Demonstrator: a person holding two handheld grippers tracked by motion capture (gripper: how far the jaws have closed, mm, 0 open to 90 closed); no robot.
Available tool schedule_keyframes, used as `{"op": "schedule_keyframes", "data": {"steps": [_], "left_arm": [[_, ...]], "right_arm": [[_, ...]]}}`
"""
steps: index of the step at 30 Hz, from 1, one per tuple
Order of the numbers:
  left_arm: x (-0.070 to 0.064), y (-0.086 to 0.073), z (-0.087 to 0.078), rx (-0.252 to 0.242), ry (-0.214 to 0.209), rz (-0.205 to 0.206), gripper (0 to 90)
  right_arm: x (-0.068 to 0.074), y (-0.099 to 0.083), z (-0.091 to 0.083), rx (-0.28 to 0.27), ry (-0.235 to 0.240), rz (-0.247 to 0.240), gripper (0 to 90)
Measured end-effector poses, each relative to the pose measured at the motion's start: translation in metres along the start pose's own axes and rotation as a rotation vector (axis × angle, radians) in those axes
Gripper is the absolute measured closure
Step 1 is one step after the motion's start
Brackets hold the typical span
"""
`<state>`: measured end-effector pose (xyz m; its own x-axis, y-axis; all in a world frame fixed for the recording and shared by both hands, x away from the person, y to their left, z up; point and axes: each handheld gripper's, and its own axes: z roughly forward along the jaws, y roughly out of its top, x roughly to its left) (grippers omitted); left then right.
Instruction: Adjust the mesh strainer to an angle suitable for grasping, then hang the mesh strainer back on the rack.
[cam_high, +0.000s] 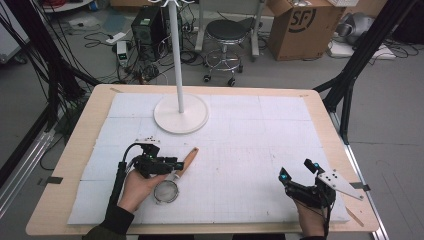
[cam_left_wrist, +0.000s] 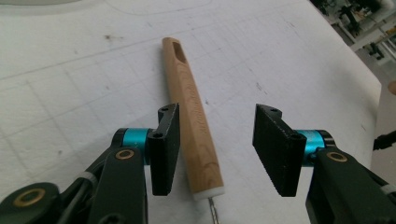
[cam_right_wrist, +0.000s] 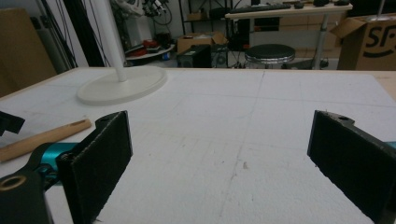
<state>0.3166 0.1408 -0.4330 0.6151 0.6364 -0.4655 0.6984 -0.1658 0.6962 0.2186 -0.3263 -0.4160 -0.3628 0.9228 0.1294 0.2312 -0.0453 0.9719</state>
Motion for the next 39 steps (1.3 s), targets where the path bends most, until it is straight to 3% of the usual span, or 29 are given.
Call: {"op": "schedule_keyframes", "data": {"steps": [6,17,27,31,39], "left_arm": [[-0.009,-0.005,0.007,0.028,0.038,0.038,49.9],[-0.006,-0.006,0.008,0.029,0.044,0.026,50.4],[-0.006,-0.006,0.006,0.035,0.048,0.035,50.8],[-0.007,-0.005,0.001,-0.004,0.049,0.025,50.6],[-0.015,-0.009,0.014,0.086,0.129,0.086,50.8]], "right_arm": [[-0.001,0.0,0.0,0.0,0.001,0.002,5.5],[0.0,0.002,0.003,-0.009,0.004,0.021,5.5],[0.005,0.002,0.007,0.003,0.015,-0.005,5.5],[0.003,0.003,0.001,-0.01,0.009,0.001,5.5],[-0.001,0.003,-0.001,-0.015,0.009,0.009,5.5]]}}
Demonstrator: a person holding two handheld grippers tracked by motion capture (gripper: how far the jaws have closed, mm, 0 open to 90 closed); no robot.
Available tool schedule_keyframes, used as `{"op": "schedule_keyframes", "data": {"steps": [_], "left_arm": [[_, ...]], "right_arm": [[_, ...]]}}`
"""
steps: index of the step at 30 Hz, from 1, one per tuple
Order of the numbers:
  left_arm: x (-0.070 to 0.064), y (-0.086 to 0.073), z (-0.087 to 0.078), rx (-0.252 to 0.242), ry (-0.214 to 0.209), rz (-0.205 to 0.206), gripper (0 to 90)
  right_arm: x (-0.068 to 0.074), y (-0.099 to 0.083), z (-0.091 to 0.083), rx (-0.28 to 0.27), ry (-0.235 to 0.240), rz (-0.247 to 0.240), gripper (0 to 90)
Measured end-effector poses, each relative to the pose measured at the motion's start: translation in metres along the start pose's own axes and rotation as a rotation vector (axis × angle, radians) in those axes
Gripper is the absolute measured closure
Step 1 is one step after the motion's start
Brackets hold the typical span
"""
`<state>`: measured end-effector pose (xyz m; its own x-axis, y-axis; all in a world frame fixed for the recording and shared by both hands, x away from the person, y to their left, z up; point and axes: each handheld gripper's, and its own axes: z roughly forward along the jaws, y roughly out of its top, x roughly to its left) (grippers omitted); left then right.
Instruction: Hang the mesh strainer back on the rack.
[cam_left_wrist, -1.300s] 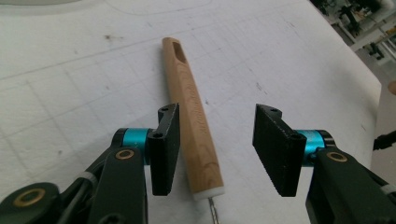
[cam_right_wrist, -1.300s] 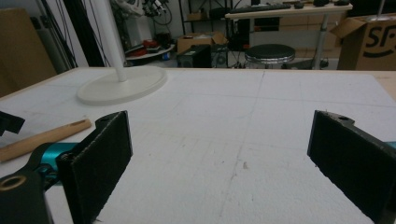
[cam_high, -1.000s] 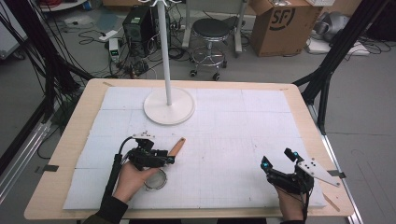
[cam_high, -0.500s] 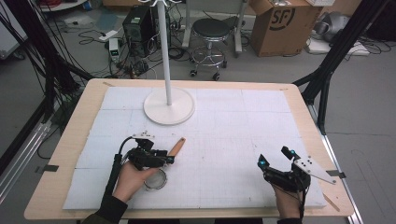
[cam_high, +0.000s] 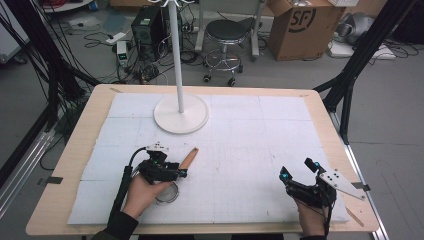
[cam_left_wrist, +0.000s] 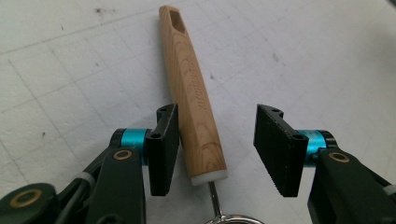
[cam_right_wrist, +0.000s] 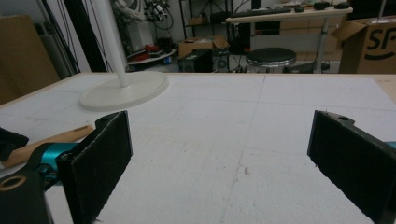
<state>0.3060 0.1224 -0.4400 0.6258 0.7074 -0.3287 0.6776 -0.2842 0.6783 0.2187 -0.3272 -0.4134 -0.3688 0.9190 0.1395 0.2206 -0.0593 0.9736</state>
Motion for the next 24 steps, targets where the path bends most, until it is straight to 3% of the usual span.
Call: {"op": "schedule_keyframes", "data": {"steps": [3,9,17,24], "left_arm": [[-0.004,-0.003,0.005,0.016,0.04,0.026,51.7],[-0.008,-0.006,0.005,0.005,0.116,0.048,64.6],[-0.028,-0.005,0.012,0.045,0.247,0.18,64.1],[-0.032,-0.007,0.013,0.039,0.279,0.19,65.8]], "right_arm": [[0.0,0.0,0.0,-0.004,-0.003,0.002,5.5],[0.001,0.0,0.0,0.0,0.0,0.009,5.5],[0.001,0.0,0.0,0.0,0.0,0.002,5.5],[0.003,0.0,0.001,0.001,0.004,0.005,5.5]]}}
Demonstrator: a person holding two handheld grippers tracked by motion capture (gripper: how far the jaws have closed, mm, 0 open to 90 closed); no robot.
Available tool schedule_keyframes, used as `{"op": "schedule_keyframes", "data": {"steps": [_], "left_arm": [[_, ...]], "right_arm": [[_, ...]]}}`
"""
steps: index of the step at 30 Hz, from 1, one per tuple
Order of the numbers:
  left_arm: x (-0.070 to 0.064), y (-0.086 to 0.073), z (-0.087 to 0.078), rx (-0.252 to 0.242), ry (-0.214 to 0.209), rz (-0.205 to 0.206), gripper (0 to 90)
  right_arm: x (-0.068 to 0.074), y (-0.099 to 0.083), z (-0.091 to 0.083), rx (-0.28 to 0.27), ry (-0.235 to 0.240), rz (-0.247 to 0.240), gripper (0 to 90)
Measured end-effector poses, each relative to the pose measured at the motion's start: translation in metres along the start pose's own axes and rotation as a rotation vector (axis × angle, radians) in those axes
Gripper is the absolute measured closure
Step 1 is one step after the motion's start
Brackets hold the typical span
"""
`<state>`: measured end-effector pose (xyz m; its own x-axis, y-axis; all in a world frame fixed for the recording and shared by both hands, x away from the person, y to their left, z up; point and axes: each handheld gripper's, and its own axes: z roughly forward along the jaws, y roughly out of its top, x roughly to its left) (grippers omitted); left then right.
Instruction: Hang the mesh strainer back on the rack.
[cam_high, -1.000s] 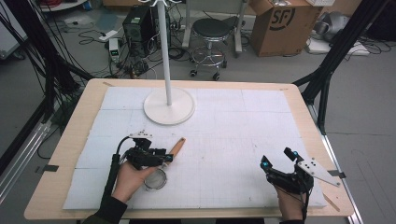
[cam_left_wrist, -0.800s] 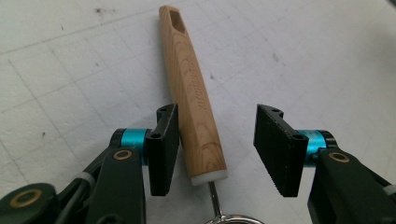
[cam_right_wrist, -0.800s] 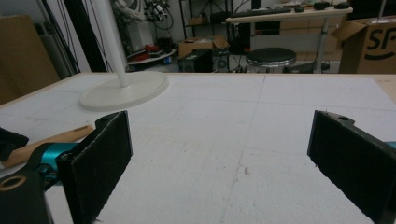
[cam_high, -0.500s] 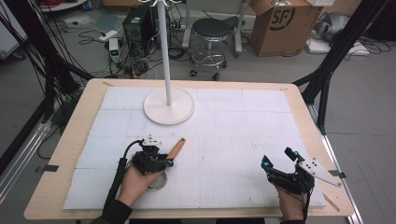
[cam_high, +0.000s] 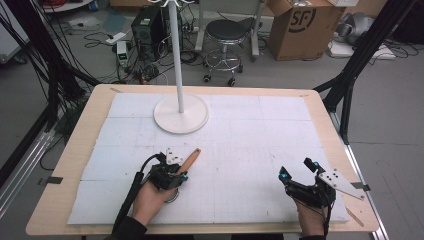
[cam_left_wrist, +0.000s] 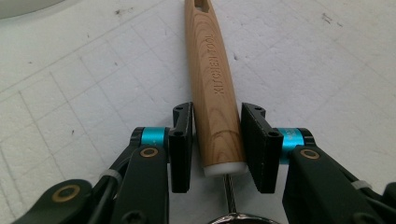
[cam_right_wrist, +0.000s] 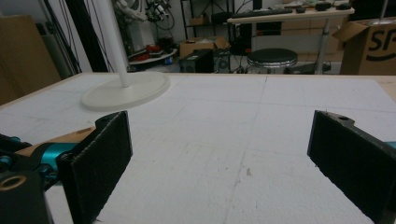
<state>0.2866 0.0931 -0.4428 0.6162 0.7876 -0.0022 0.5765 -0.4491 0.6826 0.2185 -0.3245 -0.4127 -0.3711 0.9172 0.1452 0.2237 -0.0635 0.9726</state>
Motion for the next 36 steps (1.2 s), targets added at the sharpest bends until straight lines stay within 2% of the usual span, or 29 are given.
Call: {"op": "schedule_keyframes", "data": {"steps": [4,8,11,15,19,23,26,27,28,30,32,33,35,36], "left_arm": [[-0.001,-0.001,0.0,-0.004,0.007,0.02,69.6],[0.009,0.001,-0.001,0.008,-0.065,-0.01,70.4],[0.014,0.005,0.0,0.033,-0.096,0.013,70.6],[0.013,0.01,0.0,0.06,-0.094,0.064,70.7],[0.014,0.01,0.0,0.059,-0.108,0.074,70.8],[0.015,0.01,-0.002,0.033,-0.127,0.087,70.8],[0.019,0.01,-0.006,-0.008,-0.146,0.057,70.9],[0.022,0.011,-0.009,-0.021,-0.158,0.049,71.0],[0.026,0.011,-0.011,-0.046,-0.188,0.038,71.0],[0.034,0.01,-0.018,-0.101,-0.205,-0.01,71.5],[0.043,0.01,-0.024,-0.168,-0.243,-0.058,71.5],[0.046,0.009,-0.026,-0.185,-0.247,-0.075,71.5],[0.049,0.008,-0.027,-0.189,-0.242,-0.083,71.5],[0.051,0.008,-0.027,-0.182,-0.238,-0.071,71.5]], "right_arm": [[0.001,0.001,0.0,-0.006,0.002,-0.01,5.5],[-0.001,0.001,0.0,-0.009,-0.004,-0.008,5.5],[-0.002,0.0,0.0,-0.009,-0.004,-0.006,5.5],[-0.004,-0.001,0.001,-0.002,-0.006,-0.004,5.5],[-0.004,-0.001,0.001,0.0,-0.005,-0.008,5.5],[-0.004,-0.001,0.0,-0.001,-0.008,-0.003,5.5],[-0.005,-0.001,0.0,-0.003,-0.009,-0.002,5.5],[-0.005,-0.001,0.0,-0.002,-0.008,-0.001,5.6],[-0.005,-0.001,0.0,-0.002,-0.008,-0.001,5.5],[-0.006,-0.001,-0.001,-0.001,-0.009,-0.004,5.5],[-0.006,-0.001,-0.001,-0.001,-0.009,0.002,5.5],[-0.006,-0.001,-0.001,-0.001,-0.01,0.001,5.5],[-0.005,-0.001,0.0,-0.001,-0.007,0.001,5.5],[-0.005,-0.001,0.0,0.0,-0.006,-0.001,5.5]]}}
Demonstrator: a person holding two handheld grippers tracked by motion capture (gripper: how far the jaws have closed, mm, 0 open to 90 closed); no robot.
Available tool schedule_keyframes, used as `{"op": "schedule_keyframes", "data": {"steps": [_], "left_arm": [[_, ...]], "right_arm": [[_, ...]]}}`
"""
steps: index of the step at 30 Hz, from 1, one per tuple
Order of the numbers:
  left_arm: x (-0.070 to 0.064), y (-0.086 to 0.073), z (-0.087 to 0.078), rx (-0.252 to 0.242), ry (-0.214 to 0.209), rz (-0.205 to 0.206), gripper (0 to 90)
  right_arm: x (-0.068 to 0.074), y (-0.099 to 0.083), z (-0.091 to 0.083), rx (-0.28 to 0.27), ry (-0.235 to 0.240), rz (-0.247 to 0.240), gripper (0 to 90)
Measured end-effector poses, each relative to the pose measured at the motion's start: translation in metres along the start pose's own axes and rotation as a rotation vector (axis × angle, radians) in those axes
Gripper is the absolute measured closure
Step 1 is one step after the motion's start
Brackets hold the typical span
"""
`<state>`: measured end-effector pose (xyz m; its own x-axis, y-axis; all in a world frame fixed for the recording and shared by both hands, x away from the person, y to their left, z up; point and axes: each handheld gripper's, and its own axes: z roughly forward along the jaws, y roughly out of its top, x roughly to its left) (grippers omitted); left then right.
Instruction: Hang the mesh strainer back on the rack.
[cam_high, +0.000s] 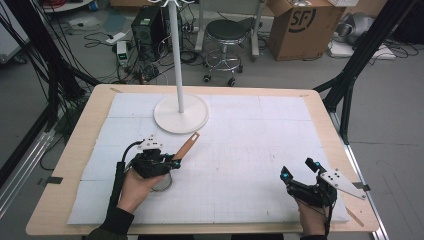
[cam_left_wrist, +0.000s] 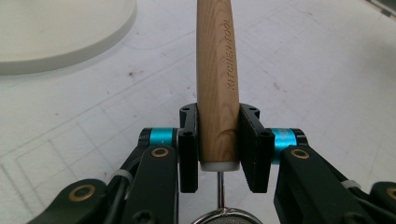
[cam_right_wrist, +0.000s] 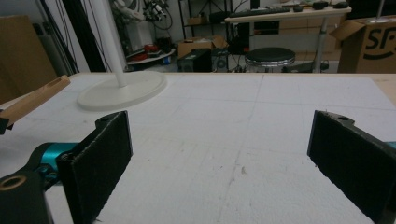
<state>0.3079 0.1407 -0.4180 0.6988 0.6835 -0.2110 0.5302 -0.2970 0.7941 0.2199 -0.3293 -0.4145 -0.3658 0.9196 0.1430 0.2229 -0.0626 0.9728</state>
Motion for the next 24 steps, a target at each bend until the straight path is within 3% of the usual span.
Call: {"op": "schedule_keyframes", "data": {"steps": [8,13,19,24], "left_arm": [[0.001,0.001,-0.005,-0.075,-0.033,-0.03,71.6],[0.007,0.001,-0.015,-0.191,-0.108,-0.073,71.5],[0.012,0.002,-0.027,-0.332,-0.148,-0.07,71.5],[0.017,0.004,-0.033,-0.407,-0.175,-0.106,71.5]], "right_arm": [[0.0,0.0,-0.001,-0.001,-0.003,0.003,5.5],[-0.001,0.0,-0.001,-0.005,-0.003,-0.002,5.5],[-0.001,0.0,-0.001,-0.003,-0.003,0.001,5.5],[0.001,0.0,0.0,-0.001,-0.001,0.004,5.5]]}}
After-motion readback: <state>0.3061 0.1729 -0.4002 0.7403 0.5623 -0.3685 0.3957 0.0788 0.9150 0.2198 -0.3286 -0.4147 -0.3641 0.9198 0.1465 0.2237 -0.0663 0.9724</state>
